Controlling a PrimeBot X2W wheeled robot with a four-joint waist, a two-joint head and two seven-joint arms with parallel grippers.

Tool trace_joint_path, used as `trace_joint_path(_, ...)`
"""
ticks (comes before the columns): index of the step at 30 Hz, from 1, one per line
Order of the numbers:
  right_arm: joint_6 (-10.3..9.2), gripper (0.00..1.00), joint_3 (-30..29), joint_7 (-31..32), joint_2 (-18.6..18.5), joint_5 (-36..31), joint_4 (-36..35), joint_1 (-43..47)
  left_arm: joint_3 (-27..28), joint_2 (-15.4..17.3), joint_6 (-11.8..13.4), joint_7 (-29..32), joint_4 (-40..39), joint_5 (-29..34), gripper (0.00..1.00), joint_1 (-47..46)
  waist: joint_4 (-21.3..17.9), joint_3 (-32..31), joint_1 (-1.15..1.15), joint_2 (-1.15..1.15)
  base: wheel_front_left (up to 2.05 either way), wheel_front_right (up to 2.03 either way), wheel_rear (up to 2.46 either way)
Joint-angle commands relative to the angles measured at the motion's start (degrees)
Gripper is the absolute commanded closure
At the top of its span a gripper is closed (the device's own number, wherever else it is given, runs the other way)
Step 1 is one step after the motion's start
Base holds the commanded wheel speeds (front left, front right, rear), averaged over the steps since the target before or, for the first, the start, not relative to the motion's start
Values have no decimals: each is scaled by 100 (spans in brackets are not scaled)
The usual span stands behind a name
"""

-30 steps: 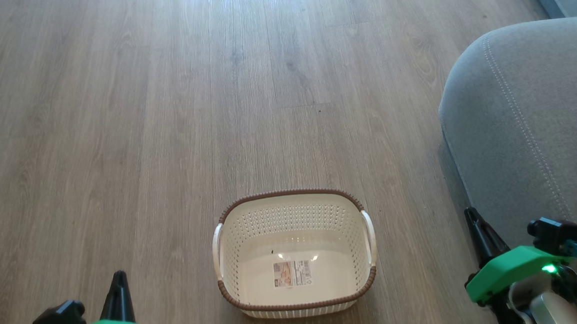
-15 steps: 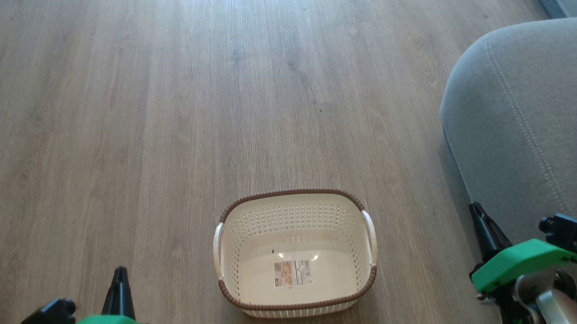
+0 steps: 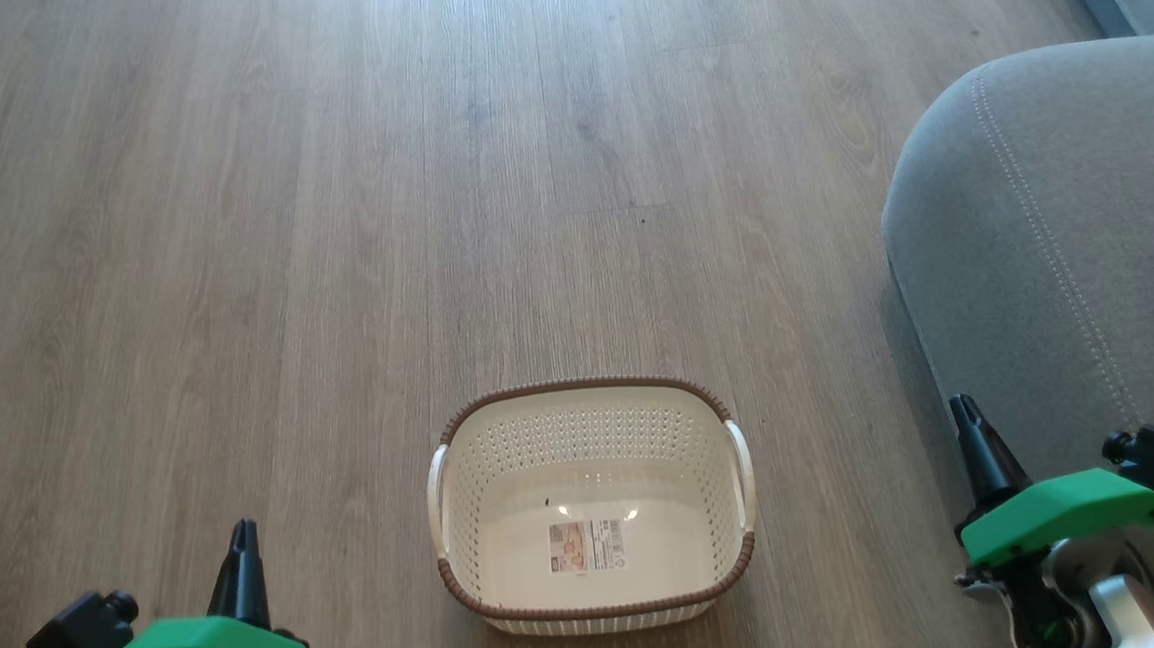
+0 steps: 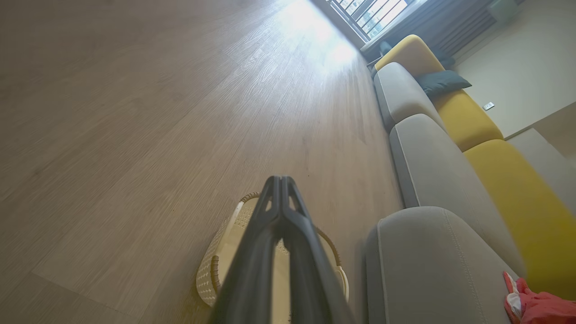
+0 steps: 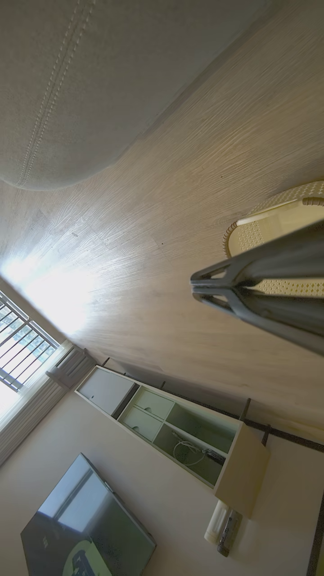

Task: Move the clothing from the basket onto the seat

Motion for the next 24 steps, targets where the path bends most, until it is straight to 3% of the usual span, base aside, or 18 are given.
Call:
trace_joint_path(1, 0, 100, -23, 52, 10, 151, -241, -199, 117, 49, -63, 32, -187, -170, 100, -303, 2, 1, 0, 0, 0, 0, 0)
trace_joint_path(24, 0, 100, -295, 435, 141, 1510, -501, -160, 170, 57, -213, 411, -187, -1734, 100, -484, 30, 10, 0, 0, 0, 0, 0)
